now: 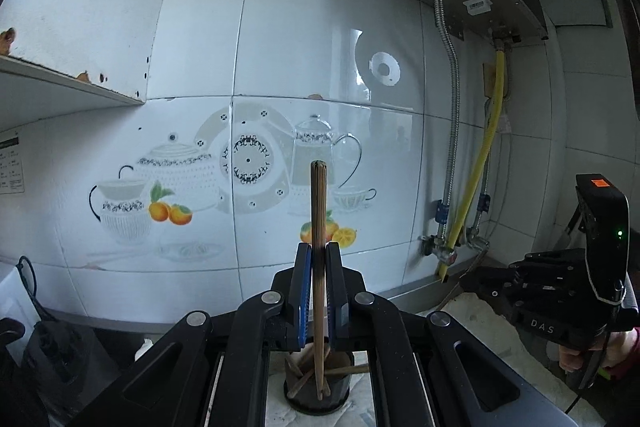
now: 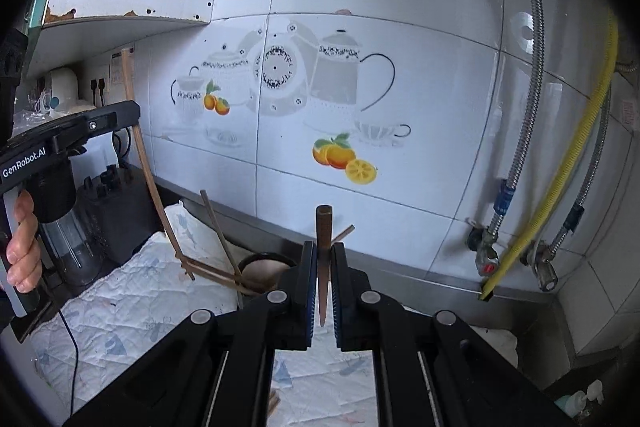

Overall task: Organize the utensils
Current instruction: 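Lower both held chopsticks into the black cup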

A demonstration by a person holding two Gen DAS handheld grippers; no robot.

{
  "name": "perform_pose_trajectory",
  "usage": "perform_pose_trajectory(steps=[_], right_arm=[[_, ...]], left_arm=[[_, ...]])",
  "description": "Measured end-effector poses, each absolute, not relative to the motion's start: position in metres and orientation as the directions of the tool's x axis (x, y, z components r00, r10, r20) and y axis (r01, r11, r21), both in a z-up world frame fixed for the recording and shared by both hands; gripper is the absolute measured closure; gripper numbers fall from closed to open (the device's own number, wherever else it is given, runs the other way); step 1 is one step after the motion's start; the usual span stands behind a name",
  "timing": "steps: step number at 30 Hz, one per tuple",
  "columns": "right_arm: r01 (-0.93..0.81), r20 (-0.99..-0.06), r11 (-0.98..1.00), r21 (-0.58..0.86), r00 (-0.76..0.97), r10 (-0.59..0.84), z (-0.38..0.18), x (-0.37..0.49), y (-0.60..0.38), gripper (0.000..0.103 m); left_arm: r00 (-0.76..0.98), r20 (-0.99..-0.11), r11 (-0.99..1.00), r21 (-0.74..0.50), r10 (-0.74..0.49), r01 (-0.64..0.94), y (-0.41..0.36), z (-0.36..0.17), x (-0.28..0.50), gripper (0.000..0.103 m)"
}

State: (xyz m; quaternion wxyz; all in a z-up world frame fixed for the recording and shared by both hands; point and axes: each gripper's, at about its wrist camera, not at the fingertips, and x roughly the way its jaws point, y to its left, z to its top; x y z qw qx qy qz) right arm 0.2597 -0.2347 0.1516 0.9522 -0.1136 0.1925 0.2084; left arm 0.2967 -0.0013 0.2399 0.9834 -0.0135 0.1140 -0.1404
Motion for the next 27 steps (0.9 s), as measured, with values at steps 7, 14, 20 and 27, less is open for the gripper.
perform_pose_trajectory(steps=[7,14,20,27], right_arm=[[-0.475,-0.386,0.874,-0.104,0.829,0.405,0.158,0.283,-0.216,0.094],[-0.488,-0.372,0.866,-0.105,0.827,0.421,0.154,0.297,-0.201,0.094],[-0.509,-0.379,0.856,-0.091,0.813,0.443,0.147,0.307,-0.192,0.094],[-0.511,-0.389,0.855,-0.084,0.807,0.444,0.133,0.317,-0.19,0.094]], left_arm=[[0.936,-0.223,0.962,-0.086,-0.274,0.261,-0.005,0.235,0.349,0.097],[0.936,-0.246,0.967,-0.088,-0.252,0.237,-0.004,0.217,0.388,0.097],[0.924,-0.292,0.968,-0.127,-0.246,0.218,0.0,0.182,0.417,0.097],[0.921,-0.323,0.976,-0.082,-0.218,0.203,-0.008,0.152,0.432,0.097]])
